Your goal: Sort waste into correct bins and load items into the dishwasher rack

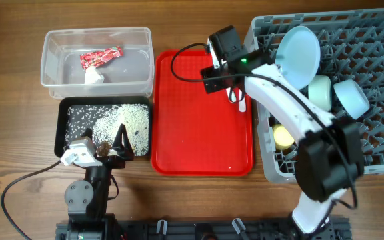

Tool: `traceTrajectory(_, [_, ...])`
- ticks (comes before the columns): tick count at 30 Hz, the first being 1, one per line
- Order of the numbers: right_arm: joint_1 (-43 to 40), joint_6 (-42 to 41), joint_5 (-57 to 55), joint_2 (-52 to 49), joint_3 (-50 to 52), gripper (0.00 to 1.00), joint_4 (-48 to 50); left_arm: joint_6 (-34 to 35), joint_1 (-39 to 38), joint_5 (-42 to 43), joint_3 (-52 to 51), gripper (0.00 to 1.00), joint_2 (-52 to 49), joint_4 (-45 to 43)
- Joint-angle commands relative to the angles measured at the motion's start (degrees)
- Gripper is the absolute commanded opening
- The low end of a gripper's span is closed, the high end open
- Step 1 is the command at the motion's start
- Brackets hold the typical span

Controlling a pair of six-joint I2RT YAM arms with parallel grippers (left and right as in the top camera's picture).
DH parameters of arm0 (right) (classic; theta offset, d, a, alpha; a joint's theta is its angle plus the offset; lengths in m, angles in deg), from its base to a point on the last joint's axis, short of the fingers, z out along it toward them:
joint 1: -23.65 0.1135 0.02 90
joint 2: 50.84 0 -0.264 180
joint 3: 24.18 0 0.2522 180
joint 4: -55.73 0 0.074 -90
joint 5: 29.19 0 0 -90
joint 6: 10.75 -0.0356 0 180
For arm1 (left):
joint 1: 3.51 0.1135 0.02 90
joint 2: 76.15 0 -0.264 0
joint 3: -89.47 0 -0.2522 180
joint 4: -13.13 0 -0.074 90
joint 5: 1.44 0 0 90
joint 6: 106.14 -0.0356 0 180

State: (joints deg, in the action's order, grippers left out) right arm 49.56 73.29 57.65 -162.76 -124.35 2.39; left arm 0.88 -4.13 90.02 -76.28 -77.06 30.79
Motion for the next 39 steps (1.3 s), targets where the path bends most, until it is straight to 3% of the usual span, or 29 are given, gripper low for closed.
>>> traceTrajectory(1, [-2.6, 2.3, -0.2, -5.0, -1.1, 0.71, 1.6, -0.1, 0.4, 0.5, -0.2, 1.0, 0.1, 0.4])
traceTrajectory(9, [-3.0, 4.9, 0.6, -9.6, -1.1, 0.71, 4.3, -0.1, 0.4, 0.5, -0.2, 1.0, 0.1, 0.4])
traceTrajectory(14, [-3.0, 2.6, 0.7, -11.6, -0.7, 0.61, 4.2, -0.1, 0.4, 0.5, -0.2, 1.0, 0.1, 0.4])
traceTrajectory(17, [-3.0, 1.2, 0.7, -12.3, 0.3, 0.5, 4.0, -0.1, 0.4, 0.5, -0.2, 1.0, 0.1, 0.4])
traceTrajectory(22, [-2.8, 1.0, 3.5, -12.2, 0.6, 0.19, 2.5, -0.1, 0.4, 0.5, -0.2, 1.0, 0.1, 0.4])
traceTrajectory(26, [-2.4, -0.1, 3.4, -11.1, 0.4, 0.09, -0.4, -0.1, 0.4, 0.5, -0.2, 1.0, 0.1, 0.4])
traceTrajectory(29, [-2.4, -0.6, 3.5, -8.9, 0.4, 0.04, -1.5, -0.1, 0.4, 0.5, -0.2, 1.0, 0.1, 0.4])
traceTrajectory(39, [-2.3, -1.7, 3.0, 9.1, 0.4, 0.04, -3.1, -0.1, 0.4, 0.4, -0.2, 1.0, 0.1, 0.4])
